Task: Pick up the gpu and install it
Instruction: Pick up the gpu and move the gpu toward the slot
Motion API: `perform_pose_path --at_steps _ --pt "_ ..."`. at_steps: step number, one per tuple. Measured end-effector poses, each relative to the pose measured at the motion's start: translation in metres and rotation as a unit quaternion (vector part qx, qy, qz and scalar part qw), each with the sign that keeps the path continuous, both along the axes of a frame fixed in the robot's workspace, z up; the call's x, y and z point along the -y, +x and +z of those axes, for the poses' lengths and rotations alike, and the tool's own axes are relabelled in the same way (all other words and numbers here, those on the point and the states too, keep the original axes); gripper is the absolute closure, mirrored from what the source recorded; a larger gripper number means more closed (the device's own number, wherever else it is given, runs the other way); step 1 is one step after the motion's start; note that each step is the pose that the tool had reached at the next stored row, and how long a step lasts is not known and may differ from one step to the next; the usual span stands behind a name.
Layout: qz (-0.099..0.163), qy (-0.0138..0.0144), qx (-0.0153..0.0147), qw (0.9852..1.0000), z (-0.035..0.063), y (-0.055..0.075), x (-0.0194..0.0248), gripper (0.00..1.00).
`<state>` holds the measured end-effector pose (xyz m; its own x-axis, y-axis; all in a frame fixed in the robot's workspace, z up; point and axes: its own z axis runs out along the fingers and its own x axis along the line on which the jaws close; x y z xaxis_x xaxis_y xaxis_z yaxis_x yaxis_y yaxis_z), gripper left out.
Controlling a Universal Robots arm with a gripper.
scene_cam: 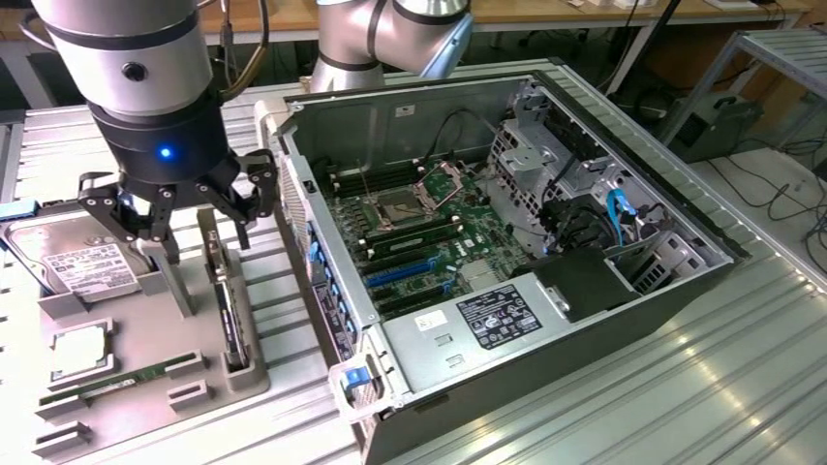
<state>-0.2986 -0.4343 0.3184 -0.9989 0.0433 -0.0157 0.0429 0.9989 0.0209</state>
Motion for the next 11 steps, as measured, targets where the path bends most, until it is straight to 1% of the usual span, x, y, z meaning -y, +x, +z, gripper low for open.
perform_pose_path --at_steps 9,11 --pt "0.006 -0.0001 0.0000 1.0000 -0.0081 0.0001 0.0002 0.34" --pt "0.007 -0.0006 0.0000 1.0000 -0.0103 0.0001 0.0007 0.34"
